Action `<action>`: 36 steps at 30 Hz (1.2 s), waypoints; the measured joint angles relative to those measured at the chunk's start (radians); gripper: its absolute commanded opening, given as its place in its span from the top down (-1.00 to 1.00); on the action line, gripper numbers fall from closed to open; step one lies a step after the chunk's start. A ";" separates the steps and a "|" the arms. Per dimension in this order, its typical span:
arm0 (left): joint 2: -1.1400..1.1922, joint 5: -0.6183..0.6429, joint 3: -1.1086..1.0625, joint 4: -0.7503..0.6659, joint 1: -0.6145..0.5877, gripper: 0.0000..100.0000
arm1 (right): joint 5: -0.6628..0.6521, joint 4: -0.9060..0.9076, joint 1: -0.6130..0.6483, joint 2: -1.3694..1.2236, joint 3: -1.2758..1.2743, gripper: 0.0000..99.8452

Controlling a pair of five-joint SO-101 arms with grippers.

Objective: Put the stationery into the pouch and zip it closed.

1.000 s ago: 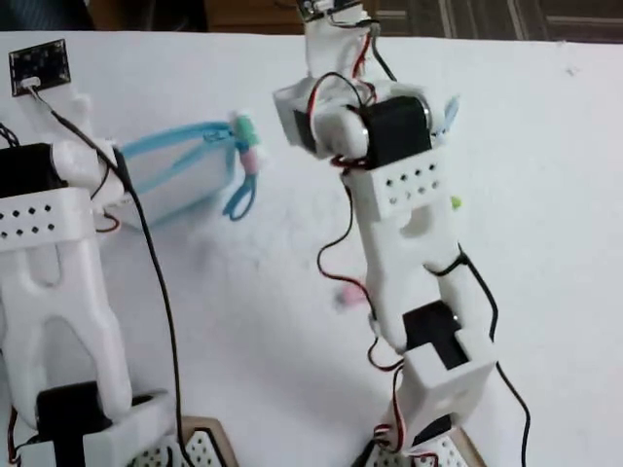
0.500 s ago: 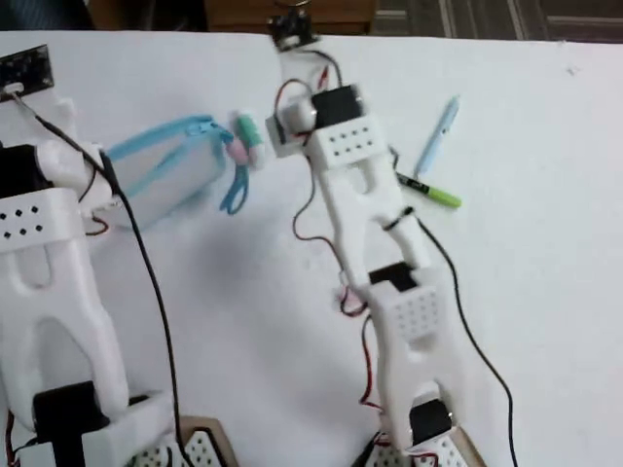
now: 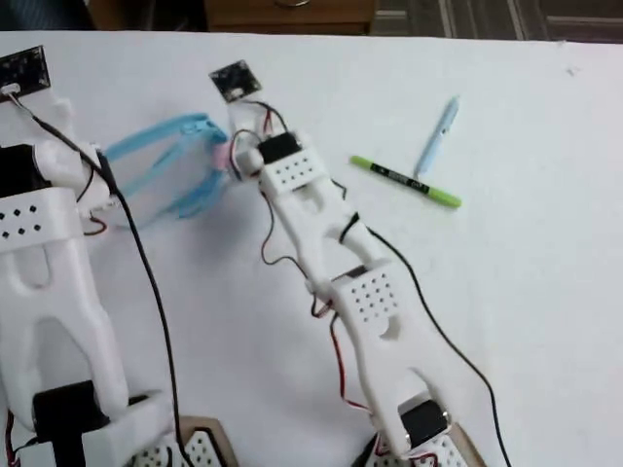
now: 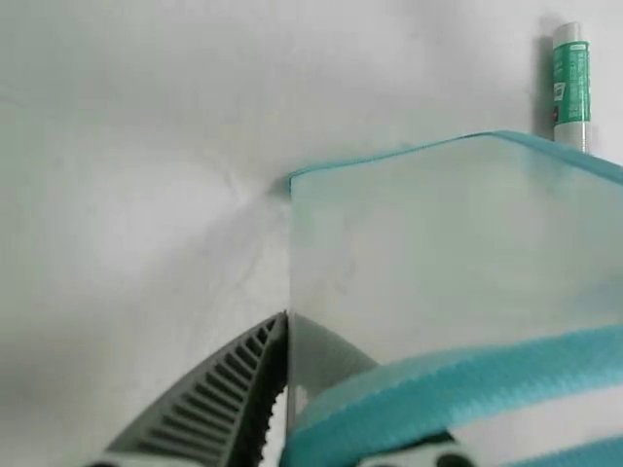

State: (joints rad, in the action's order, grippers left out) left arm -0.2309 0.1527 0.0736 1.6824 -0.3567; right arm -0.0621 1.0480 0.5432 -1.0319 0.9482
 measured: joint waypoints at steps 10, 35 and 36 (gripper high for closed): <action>0.002 0.000 0.000 0.000 -0.003 0.95 | -0.018 0.269 -0.084 -0.018 0.130 0.97; 0.002 0.000 0.000 0.000 -0.005 0.95 | -0.078 0.215 -0.063 0.308 -0.175 0.41; 0.002 0.000 0.000 0.000 -0.005 0.95 | -0.061 0.167 -0.054 0.302 -0.175 0.37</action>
State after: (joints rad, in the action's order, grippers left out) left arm -0.2294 0.1527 0.0736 1.6824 -0.3613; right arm -0.1235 1.2152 0.4895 -0.7296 0.7733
